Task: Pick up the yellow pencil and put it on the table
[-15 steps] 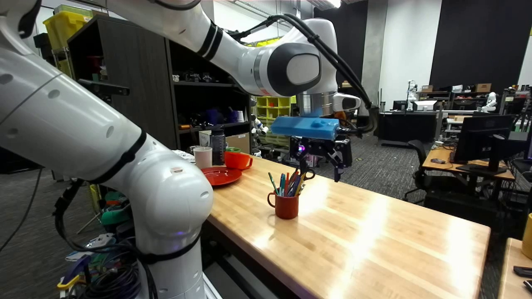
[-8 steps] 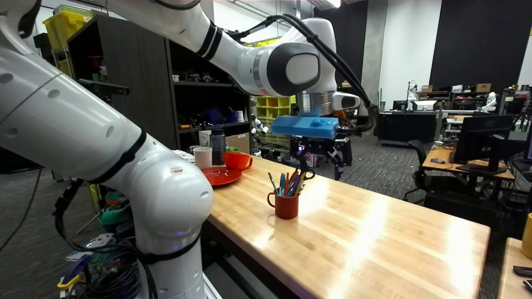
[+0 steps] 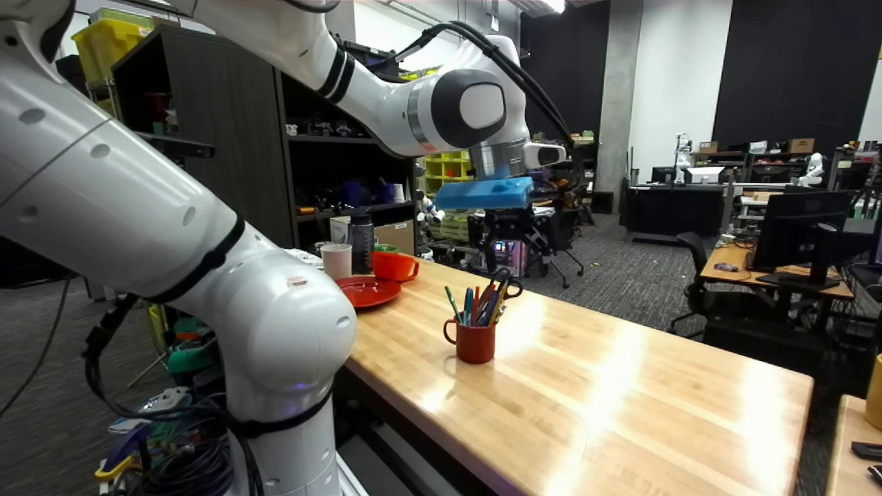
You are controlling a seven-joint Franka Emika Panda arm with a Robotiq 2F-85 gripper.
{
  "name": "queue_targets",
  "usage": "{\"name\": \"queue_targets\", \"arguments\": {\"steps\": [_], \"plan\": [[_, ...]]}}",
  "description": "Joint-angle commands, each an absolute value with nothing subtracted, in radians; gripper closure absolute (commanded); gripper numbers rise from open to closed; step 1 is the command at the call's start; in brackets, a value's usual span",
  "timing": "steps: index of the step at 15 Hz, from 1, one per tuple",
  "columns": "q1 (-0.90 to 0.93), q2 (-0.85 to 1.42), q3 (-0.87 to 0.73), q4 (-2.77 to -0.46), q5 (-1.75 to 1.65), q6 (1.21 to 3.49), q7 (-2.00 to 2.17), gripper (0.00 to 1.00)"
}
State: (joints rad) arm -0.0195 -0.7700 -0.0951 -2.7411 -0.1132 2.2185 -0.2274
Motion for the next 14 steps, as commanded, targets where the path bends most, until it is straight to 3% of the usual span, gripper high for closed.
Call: {"name": "queue_targets", "arguments": {"steps": [1,14], "plan": [[0.017,-0.716,-0.057,-2.686,-0.077,2.196,-0.177,0.0],[0.066,-0.535,-0.004,-2.644,-0.036,2.271,-0.146,0.0]]}}
